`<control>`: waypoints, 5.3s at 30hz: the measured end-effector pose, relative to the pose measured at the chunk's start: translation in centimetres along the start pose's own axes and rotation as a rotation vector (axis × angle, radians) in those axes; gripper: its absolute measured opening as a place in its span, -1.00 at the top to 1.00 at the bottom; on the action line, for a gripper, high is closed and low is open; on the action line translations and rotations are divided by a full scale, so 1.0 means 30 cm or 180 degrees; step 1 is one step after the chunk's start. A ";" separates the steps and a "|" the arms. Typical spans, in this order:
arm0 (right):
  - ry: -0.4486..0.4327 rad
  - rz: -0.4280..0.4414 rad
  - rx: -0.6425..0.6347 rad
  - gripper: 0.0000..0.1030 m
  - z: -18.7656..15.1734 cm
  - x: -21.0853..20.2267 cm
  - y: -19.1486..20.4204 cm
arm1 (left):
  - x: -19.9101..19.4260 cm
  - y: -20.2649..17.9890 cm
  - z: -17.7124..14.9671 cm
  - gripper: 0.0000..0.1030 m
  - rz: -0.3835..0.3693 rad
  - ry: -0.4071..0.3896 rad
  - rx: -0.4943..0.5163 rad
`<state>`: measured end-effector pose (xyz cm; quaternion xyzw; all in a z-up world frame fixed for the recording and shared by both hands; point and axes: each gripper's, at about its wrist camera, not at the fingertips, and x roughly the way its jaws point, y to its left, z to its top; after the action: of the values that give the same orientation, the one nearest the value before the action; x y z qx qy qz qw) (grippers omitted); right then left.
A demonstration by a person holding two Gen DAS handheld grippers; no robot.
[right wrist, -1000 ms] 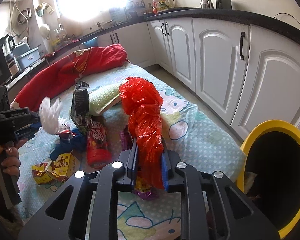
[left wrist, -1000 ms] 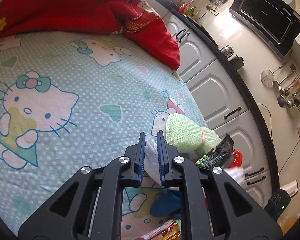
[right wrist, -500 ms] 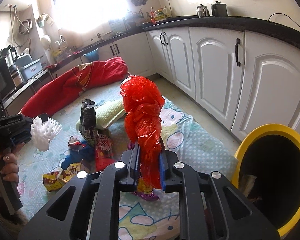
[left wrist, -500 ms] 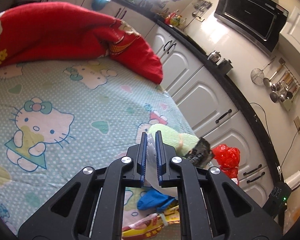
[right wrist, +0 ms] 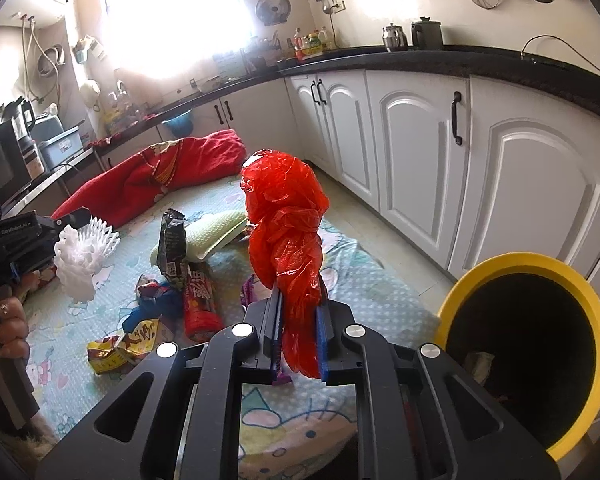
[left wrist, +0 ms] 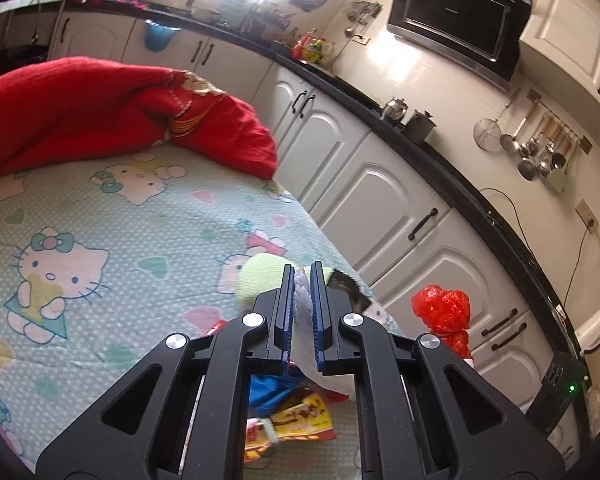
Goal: Collect trash
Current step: 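Carry the red bag with the right tool while the left tool carries the white item to the bin, then open the right tool over the bin while the left tool releases the white item, then move both tools back to the bed, right tool toward the purple wrapper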
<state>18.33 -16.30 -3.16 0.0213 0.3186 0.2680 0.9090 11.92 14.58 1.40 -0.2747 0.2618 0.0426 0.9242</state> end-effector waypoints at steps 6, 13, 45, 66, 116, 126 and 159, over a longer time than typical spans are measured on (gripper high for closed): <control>-0.0077 -0.0049 0.0031 0.75 -0.005 -0.066 -0.040 | 0.005 -0.096 -0.019 0.92 -0.0074 -0.0009 0.0160; -0.0169 -0.0133 0.0044 0.75 -0.006 -0.147 -0.098 | 0.022 -0.193 -0.049 0.92 -0.0159 0.0015 0.0312; -0.0278 -0.0566 0.0363 0.75 -0.068 -0.326 -0.371 | 0.152 -0.575 -0.211 0.92 -0.0448 0.0113 0.0887; -0.0135 -0.0842 0.0680 0.75 -0.152 -0.330 -0.541 | 0.284 -0.756 -0.364 0.92 -0.0380 0.0111 0.1326; 0.0176 -0.1131 0.1044 0.15 -0.271 -0.240 -0.693 | 0.511 -0.835 -0.544 -0.09 -0.0277 0.0515 0.1559; 0.0071 -0.1191 0.1040 -0.18 -0.250 -0.266 -0.676 | 0.431 -0.786 -0.480 -0.79 -0.0320 0.0439 0.1398; -0.0165 -0.0748 0.0421 -0.48 -0.123 -0.272 -0.324 | 0.151 -0.546 -0.296 -0.79 -0.0053 -0.0011 0.1192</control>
<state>15.42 -29.18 -3.52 0.0506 0.3123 0.1375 0.9386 15.38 -4.29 0.73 -0.0998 0.2613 -0.0140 0.9600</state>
